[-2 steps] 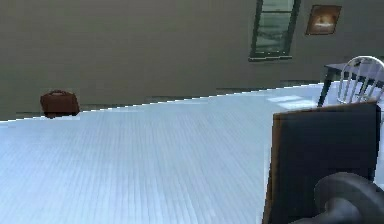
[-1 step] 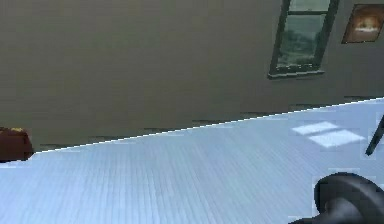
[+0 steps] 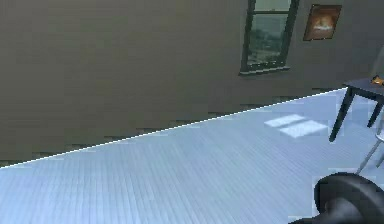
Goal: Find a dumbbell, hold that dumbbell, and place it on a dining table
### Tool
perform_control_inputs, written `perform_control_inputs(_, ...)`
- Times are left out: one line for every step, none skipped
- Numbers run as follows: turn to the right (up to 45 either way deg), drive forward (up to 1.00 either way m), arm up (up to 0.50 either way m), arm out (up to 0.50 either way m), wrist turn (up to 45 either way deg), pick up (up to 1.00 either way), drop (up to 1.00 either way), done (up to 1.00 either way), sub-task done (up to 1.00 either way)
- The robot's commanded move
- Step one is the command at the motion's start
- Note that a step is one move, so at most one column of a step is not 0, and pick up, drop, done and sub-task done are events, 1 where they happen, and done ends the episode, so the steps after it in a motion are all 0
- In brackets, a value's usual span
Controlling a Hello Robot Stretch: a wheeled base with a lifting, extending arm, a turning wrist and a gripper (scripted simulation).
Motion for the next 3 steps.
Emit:
perform_control_inputs(3.0, 0.0, 0.0, 0.0, 0.0, 0.0, 0.0, 0.0, 0.0)
perform_control_inputs(0.0, 0.25, 0.0, 0.0, 0.0, 0.0, 0.0, 0.0, 0.0)
perform_control_inputs(45.0, 0.0, 0.0, 0.0, 0.0, 0.0, 0.0, 0.0, 0.0)
